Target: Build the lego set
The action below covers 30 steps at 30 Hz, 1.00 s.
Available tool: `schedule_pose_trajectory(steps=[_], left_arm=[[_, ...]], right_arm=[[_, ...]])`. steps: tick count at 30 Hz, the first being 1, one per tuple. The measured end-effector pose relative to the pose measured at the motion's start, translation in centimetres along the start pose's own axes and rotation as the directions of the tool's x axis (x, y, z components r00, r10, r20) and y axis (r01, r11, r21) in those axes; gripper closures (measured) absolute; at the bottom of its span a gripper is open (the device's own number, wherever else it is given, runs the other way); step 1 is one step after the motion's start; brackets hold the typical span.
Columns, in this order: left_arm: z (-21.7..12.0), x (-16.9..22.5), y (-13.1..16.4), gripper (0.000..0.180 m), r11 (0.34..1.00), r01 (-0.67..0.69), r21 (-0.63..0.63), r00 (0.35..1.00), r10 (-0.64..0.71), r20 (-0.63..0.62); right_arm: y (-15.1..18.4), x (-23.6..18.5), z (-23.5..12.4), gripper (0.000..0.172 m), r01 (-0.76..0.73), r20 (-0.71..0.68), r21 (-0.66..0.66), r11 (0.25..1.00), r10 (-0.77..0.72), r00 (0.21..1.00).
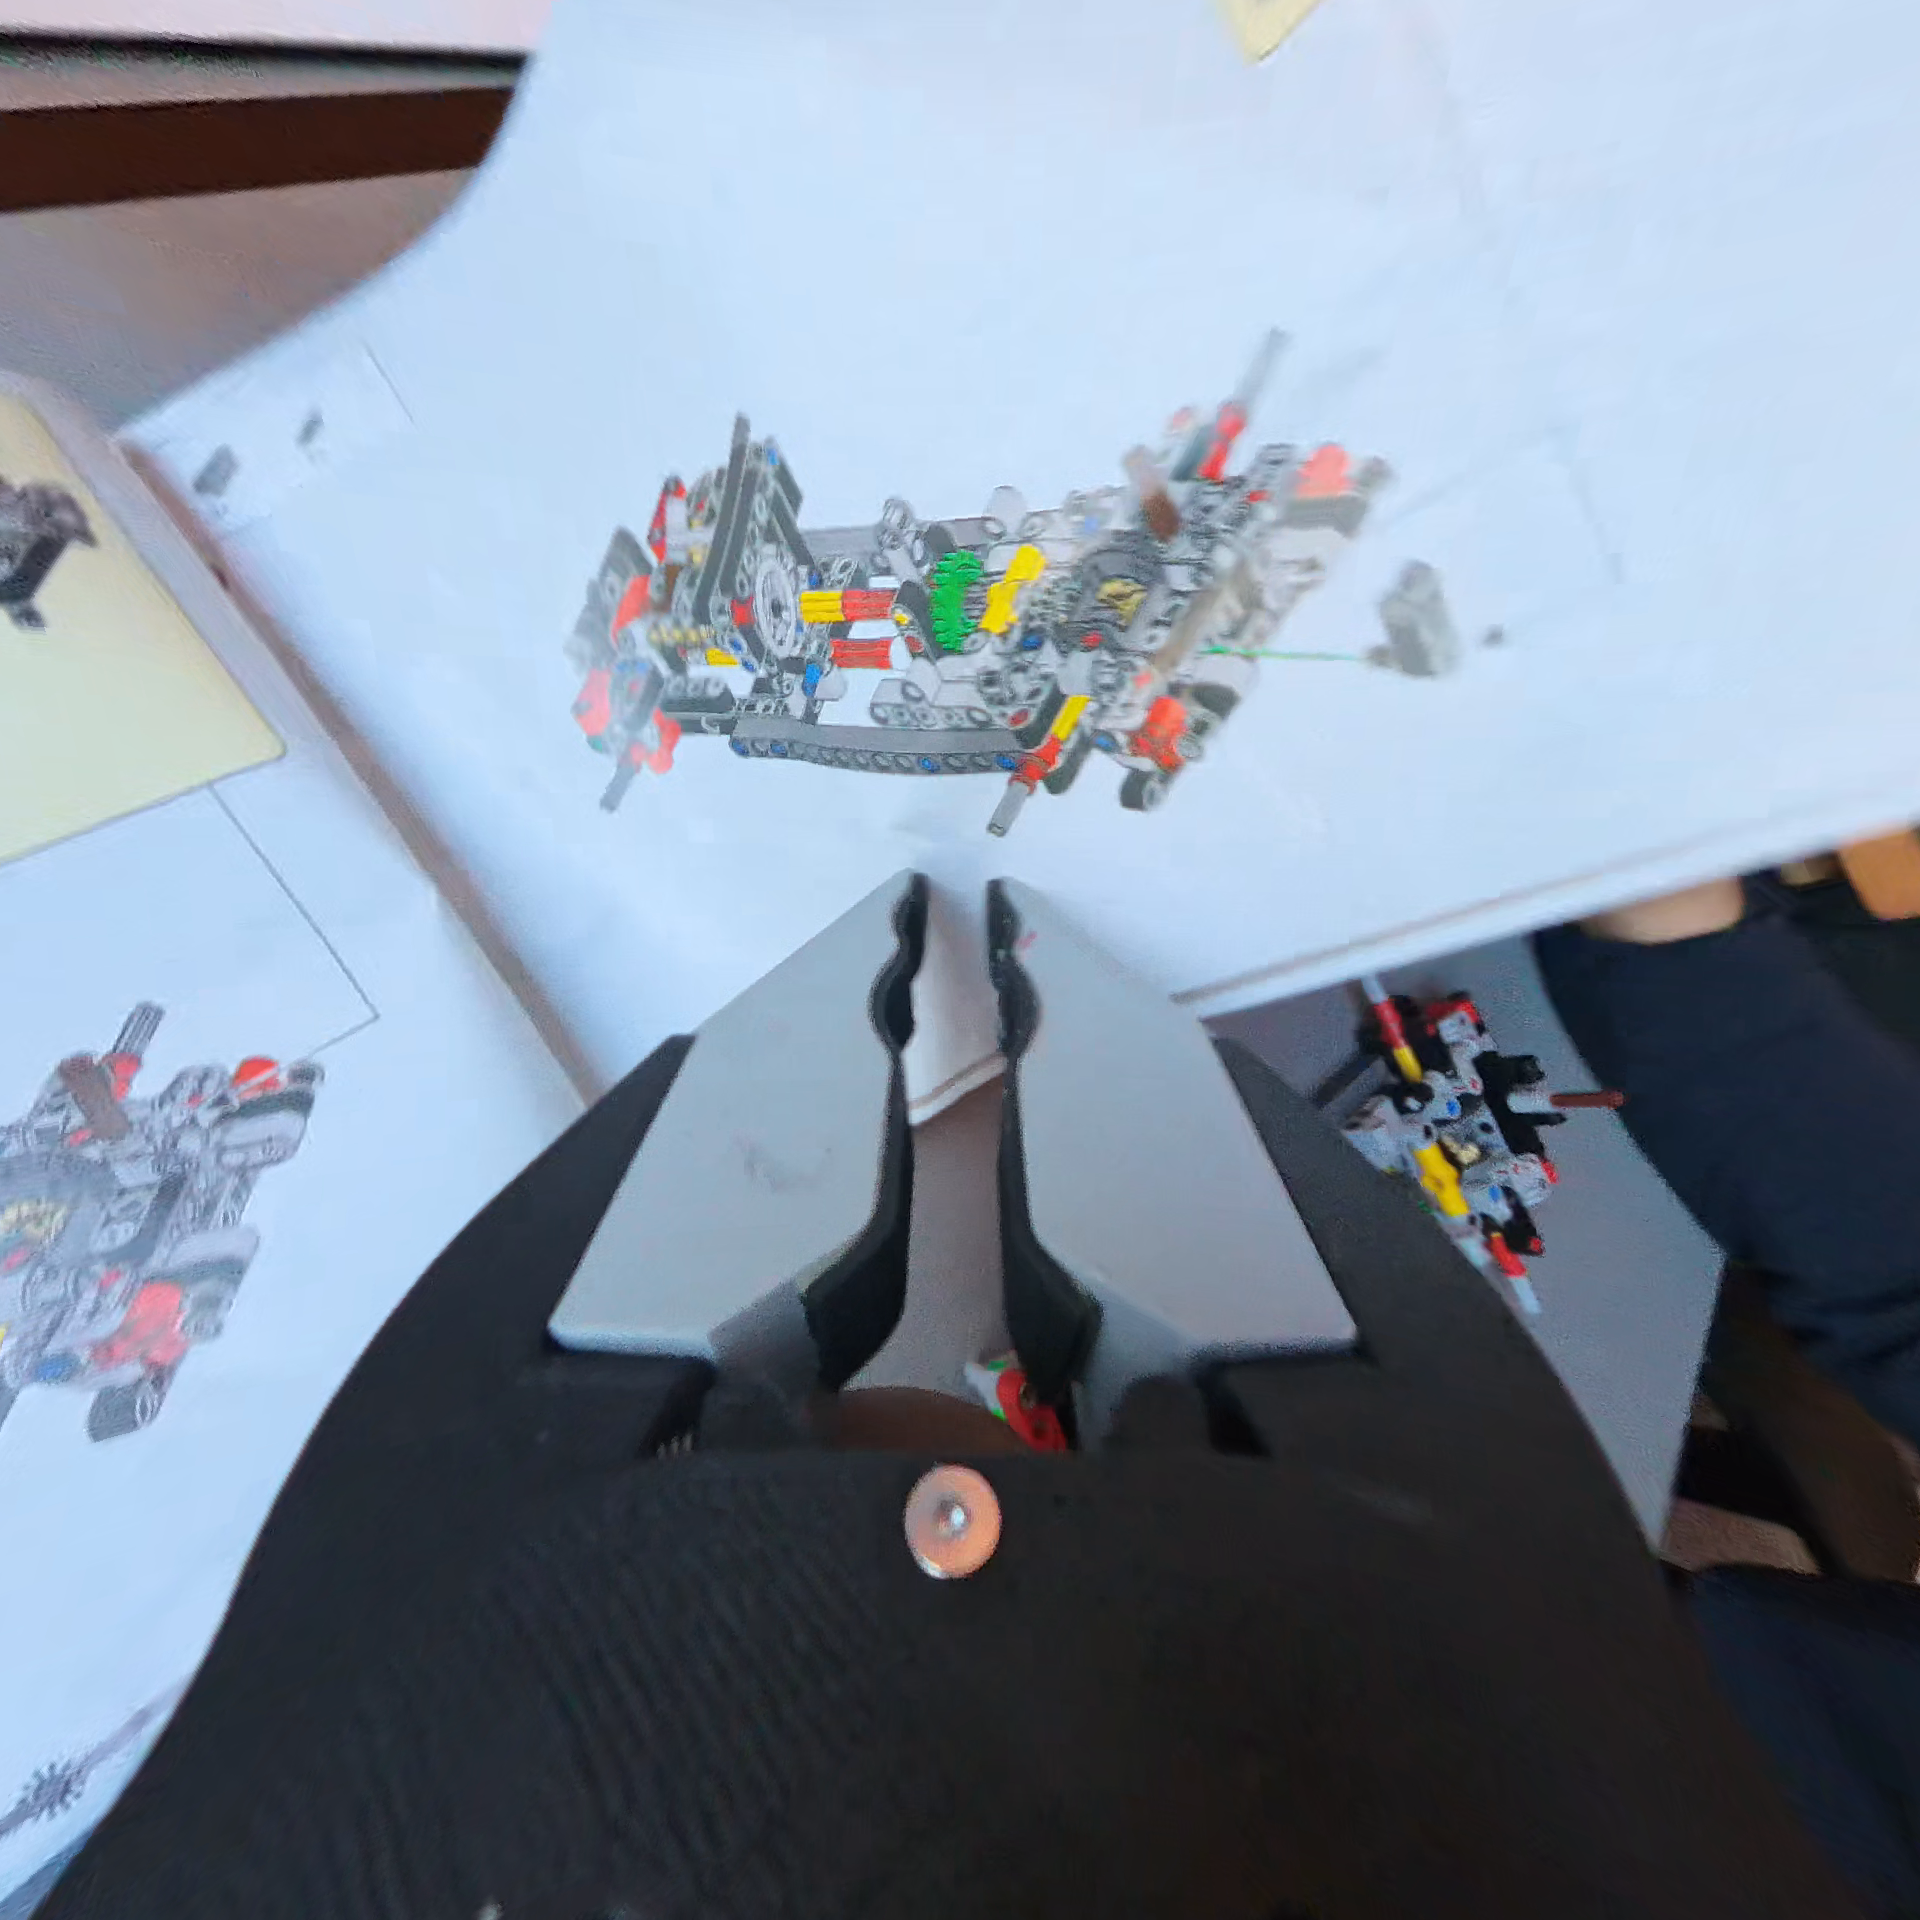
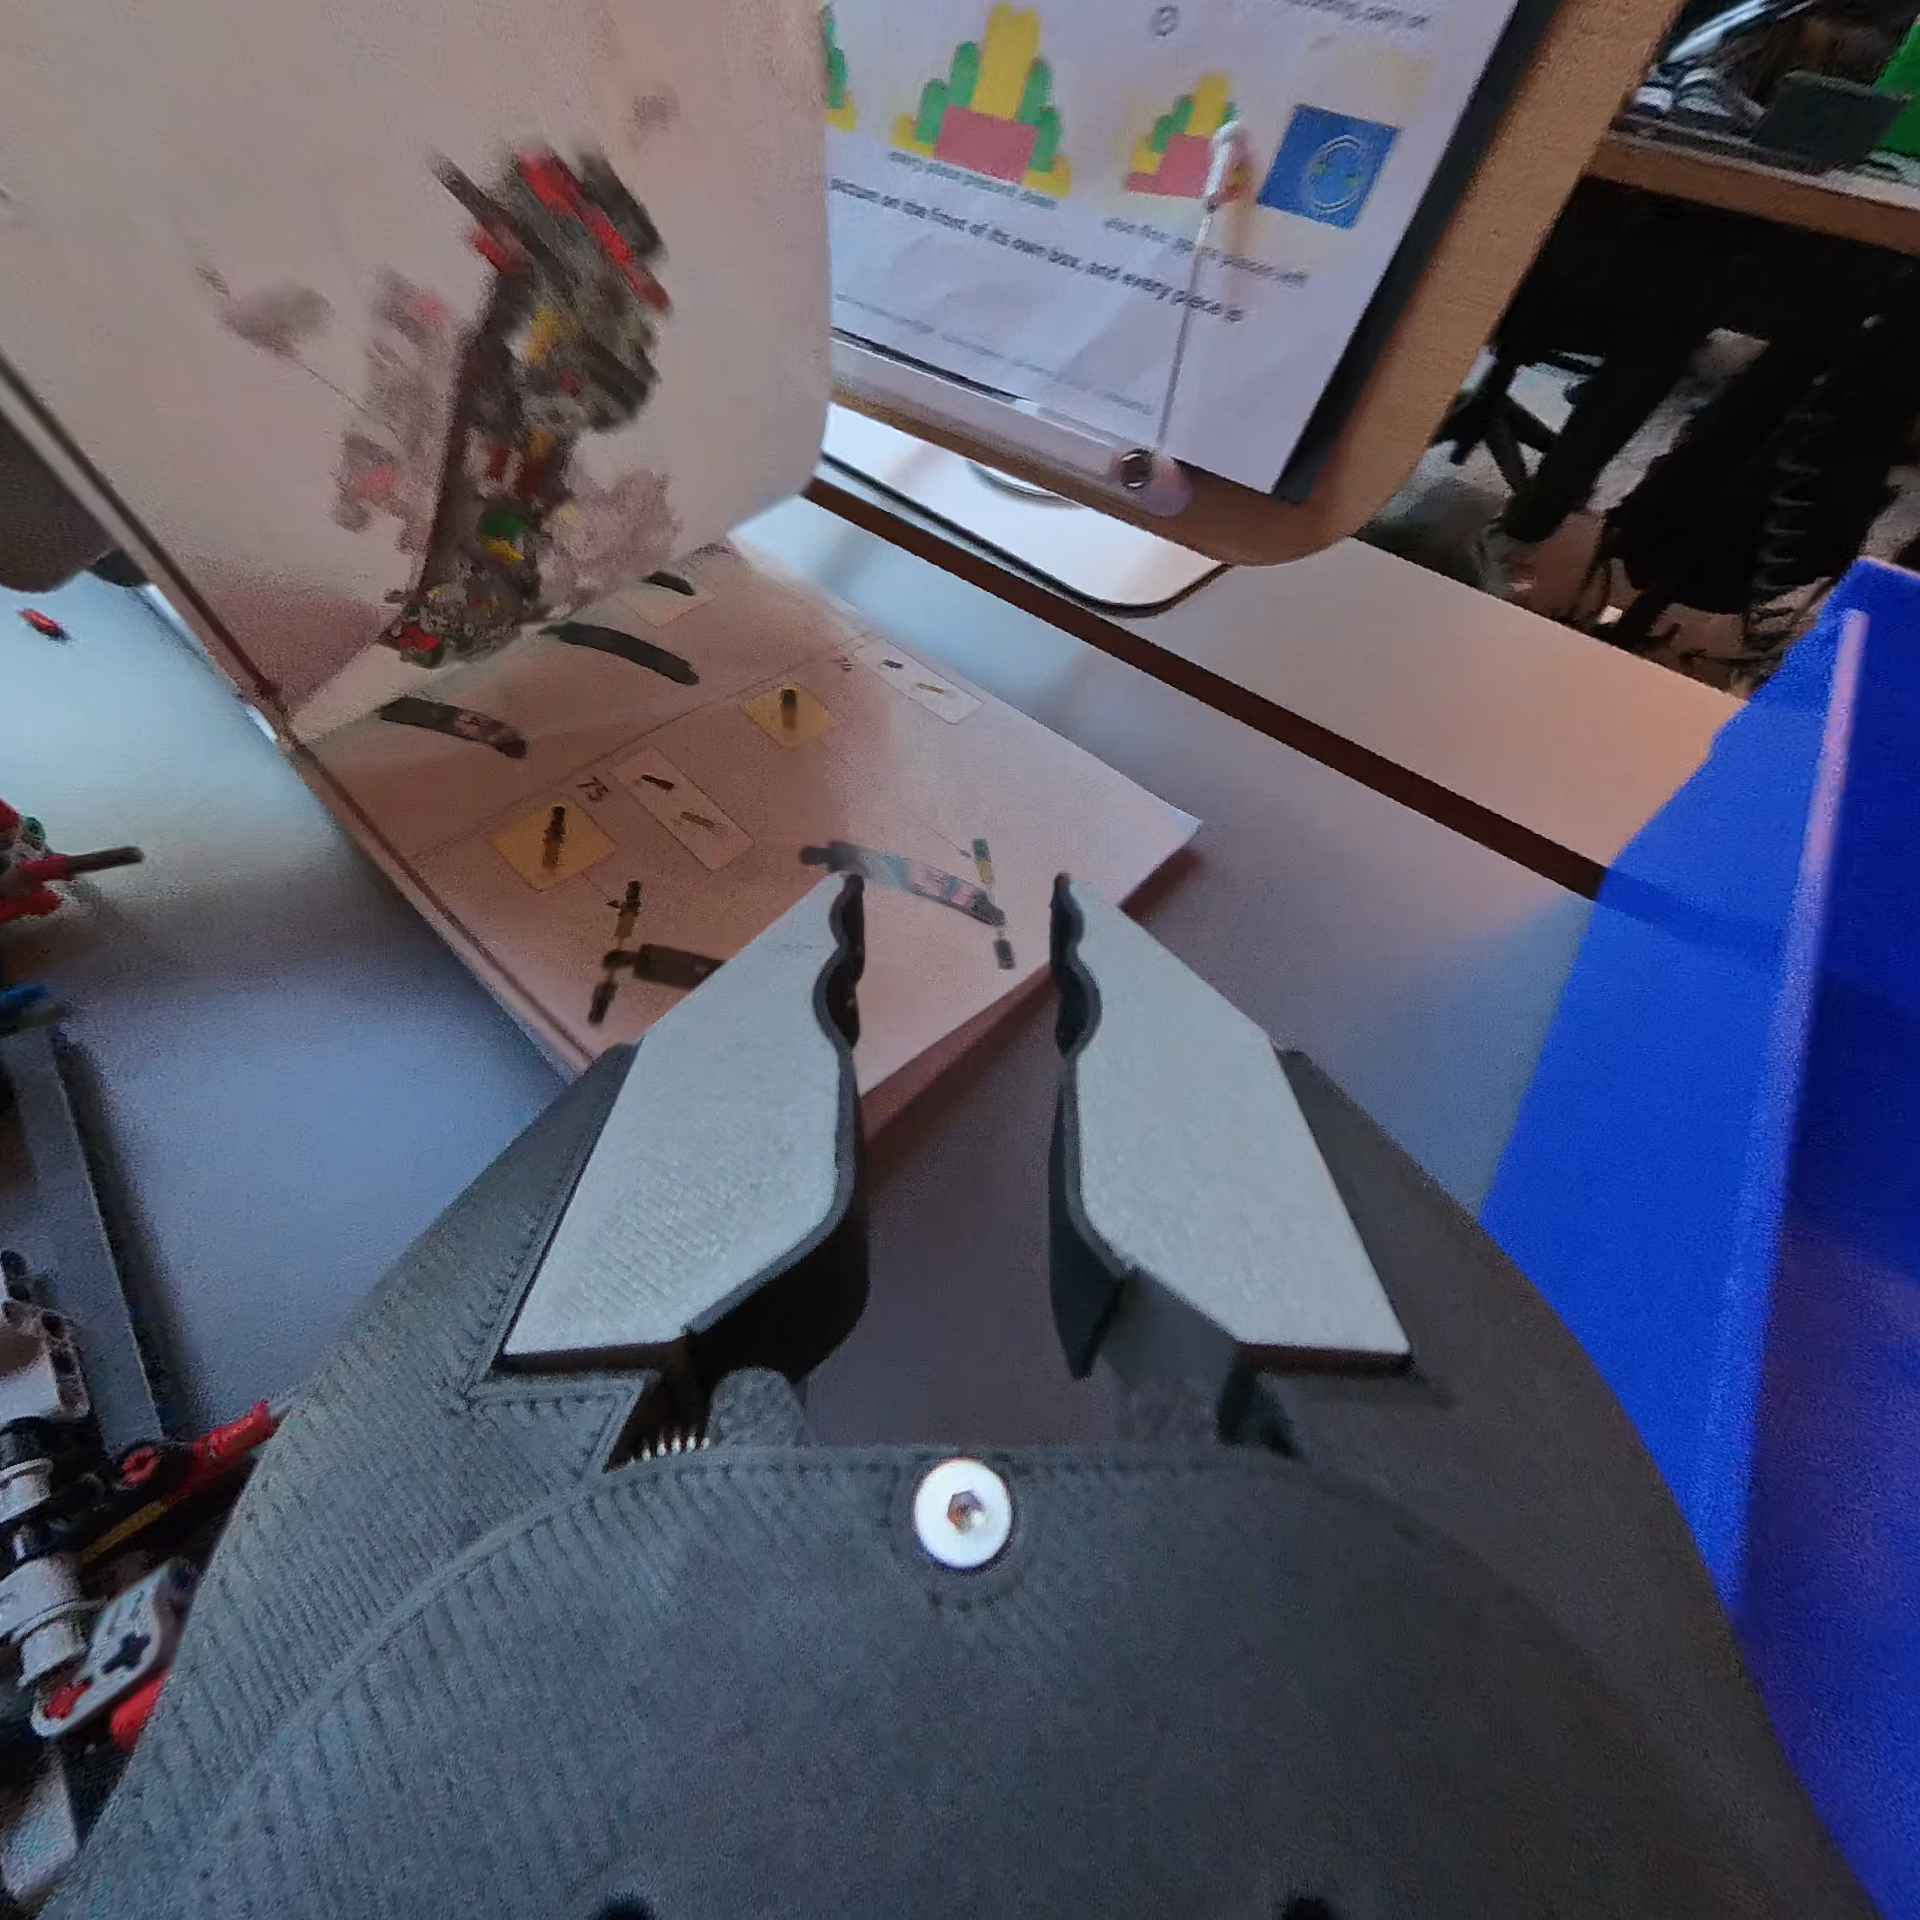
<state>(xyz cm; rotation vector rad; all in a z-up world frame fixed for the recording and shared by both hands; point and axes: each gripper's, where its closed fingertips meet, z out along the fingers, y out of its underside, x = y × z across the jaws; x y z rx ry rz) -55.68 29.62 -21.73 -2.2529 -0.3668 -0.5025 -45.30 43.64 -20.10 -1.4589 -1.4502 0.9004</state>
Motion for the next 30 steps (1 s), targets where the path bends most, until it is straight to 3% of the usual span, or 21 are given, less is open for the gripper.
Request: schedule_pose_trajectory(steps=[1, 5, 7, 10, 11, 16, 20, 25, 30], left_arm=[[0.2, 0.0, -0.3, 0.180, 1.000, -0.022, 0.009, 1.000, 0.022, 0.021], [0.1, -1.6, 0.2, 0.180, 0.998, -0.062, 0.004, 0.993, 0.061, 0.102], [0.0, -1.2, 1.0, 0.159, 0.999, -0.050, -0.012, 0.997, 0.051, 0.061], [-1.7, -0.5, 1.5, 0.151, 0.998, -0.059, 0.024, 0.998, 0.058, 0.026], [-2.6, -0.6, 1.9, 0.147, 0.996, -0.082, 0.029, 0.996, 0.081, 0.046], [-7.2, -2.3, 4.7, 0.139, 0.975, -0.220, 0.033, 0.955, 0.208, 0.211], [-9.6, -4.9, 6.4, 0.140, 0.948, -0.312, 0.057, 0.886, 0.269, 0.378], [-11.0, -7.1, 6.5, 0.140, 0.916, -0.357, 0.182, 0.846, 0.235, 0.479], [-12.5, -9.0, 6.1, 0.139, 0.906, -0.373, 0.198, 0.810, 0.214, 0.546]], right_arm=[[0.2, 0.1, -0.1, 0.140, 0.007, -0.001, -0.016, 1.000, -0.007, 1.000], [1.5, -1.2, 0.8, 0.140, 0.093, 0.055, -0.092, 0.991, -0.088, 0.995], [2.2, -3.1, 1.8, 0.142, 0.144, 0.125, -0.125, 0.982, -0.129, 0.984], [6.2, -4.0, 3.0, 0.147, 0.261, 0.175, -0.301, 0.917, -0.216, 0.961], [5.8, -4.1, 3.1, 0.157, 0.272, 0.171, -0.270, 0.924, -0.232, 0.958], [6.1, -3.6, 2.9, 0.153, 0.261, 0.149, -0.280, 0.924, -0.227, 0.962], [6.1, -3.6, 2.8, 0.153, 0.274, 0.135, -0.277, 0.921, -0.245, 0.960], [6.0, -3.7, 2.8, 0.155, 0.305, 0.129, -0.270, 0.913, -0.280, 0.951], [6.1, -4.0, 2.8, 0.160, 0.271, 0.172, -0.276, 0.922, -0.230, 0.958]])
